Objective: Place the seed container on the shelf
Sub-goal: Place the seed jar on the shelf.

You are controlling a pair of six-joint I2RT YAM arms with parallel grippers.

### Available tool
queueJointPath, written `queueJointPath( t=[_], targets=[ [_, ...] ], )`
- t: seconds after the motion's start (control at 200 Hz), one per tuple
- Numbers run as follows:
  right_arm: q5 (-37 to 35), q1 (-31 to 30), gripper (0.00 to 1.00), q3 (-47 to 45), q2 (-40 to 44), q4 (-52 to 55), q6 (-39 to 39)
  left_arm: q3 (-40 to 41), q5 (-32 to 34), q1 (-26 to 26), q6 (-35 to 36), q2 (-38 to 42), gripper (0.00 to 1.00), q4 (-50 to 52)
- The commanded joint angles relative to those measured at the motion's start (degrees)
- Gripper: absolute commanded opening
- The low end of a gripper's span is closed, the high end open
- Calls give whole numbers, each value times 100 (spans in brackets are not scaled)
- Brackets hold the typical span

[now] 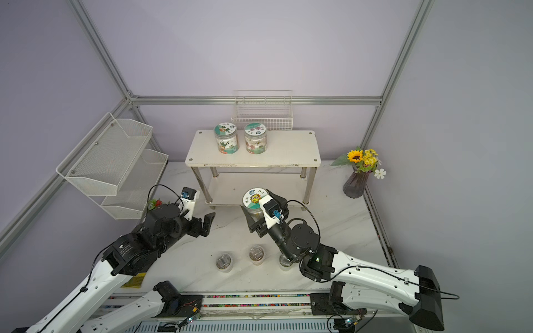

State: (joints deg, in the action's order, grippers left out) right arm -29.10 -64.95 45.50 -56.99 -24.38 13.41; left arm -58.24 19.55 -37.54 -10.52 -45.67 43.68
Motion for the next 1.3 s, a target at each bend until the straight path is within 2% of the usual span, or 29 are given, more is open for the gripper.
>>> queueJointPath(
  t=[0.0,0.385,0.595,1.295],
  targets=[
    [-44,205,51,240,125,-180,61,-8,64,78,-37,71,100,-398],
    [218,1104,51,510,209,-236,219,87,-65,212,-57,198,99,-397],
    [590,1697,51,876,62,-177,243,85,-74,221,-117,256,100,-388],
    [2315,3844,51,2189,-1546,-124,-889,322,-157,281,-99,389,100,-431]
  ],
)
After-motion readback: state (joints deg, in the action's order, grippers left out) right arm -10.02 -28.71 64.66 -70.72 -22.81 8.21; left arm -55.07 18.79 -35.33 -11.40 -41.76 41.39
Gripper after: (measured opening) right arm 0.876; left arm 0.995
